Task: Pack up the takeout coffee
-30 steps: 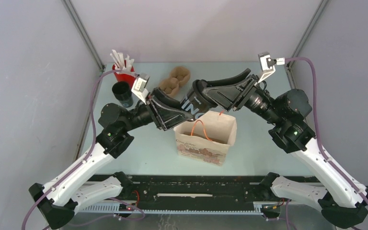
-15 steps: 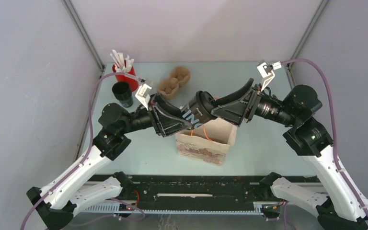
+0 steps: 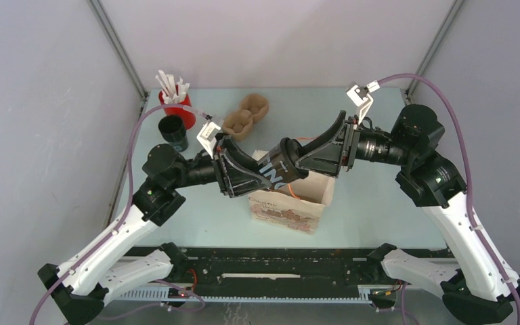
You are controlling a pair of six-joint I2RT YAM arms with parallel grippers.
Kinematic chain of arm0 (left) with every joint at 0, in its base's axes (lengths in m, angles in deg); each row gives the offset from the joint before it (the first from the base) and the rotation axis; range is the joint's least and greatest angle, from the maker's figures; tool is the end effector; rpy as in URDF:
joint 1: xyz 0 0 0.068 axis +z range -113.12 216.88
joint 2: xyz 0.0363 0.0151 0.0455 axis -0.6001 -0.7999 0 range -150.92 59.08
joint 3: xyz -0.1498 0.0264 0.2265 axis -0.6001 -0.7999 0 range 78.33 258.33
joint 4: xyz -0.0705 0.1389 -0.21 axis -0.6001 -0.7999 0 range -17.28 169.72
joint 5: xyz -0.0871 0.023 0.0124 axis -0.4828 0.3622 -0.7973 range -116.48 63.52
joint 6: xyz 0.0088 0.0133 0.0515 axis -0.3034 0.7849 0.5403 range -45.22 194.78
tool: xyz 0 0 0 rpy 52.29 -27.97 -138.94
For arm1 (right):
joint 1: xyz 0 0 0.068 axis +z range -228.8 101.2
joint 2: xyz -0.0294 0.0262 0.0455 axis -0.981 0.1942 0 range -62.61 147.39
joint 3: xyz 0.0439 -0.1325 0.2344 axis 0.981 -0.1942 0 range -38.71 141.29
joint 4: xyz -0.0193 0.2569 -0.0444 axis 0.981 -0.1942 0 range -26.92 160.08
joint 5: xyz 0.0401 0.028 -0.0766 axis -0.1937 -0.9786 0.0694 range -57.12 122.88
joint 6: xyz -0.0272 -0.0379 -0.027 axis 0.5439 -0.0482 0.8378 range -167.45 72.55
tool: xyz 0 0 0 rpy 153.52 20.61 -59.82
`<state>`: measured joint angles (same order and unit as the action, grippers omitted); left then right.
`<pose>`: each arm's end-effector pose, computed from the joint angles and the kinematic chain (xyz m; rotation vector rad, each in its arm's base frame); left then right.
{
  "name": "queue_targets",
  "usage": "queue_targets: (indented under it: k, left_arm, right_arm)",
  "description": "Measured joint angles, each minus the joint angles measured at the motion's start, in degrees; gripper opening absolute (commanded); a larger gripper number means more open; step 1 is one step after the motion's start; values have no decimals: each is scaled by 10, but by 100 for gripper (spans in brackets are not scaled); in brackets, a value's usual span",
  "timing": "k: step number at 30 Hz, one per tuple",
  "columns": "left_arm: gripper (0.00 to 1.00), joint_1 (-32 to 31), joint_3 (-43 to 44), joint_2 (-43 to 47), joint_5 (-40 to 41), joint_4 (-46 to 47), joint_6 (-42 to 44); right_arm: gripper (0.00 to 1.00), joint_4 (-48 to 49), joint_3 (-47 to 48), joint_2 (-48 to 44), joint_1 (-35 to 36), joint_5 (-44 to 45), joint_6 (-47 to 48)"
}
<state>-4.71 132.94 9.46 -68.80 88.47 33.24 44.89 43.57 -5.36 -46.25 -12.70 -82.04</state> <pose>0.1227 -0.1409 0.4196 0.7187 1.4555 -1.6524 0.1318 0.1144 0.4933 -0.6654 1.6708 1.4952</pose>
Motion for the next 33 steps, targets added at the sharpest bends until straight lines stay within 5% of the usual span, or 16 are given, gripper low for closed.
queue_targets:
  k: [15, 24, 29, 33]
  left_arm:
    - [45, 3, 0, 3, -3, -4, 0]
    - [99, 2, 0, 15, 19, -17, 7]
    - [98, 3, 0, 52, 83, -93, 29]
    - [90, 17, 20, 93, 212, -241, 30]
  right_arm:
    - [75, 4, 0, 7, 2, -9, 9]
    - [68, 10, -3, 5, 2, -10, 8]
    - [64, -3, -8, -9, -5, 7, 15]
    - [63, -50, -6, -30, -11, 62, 64]
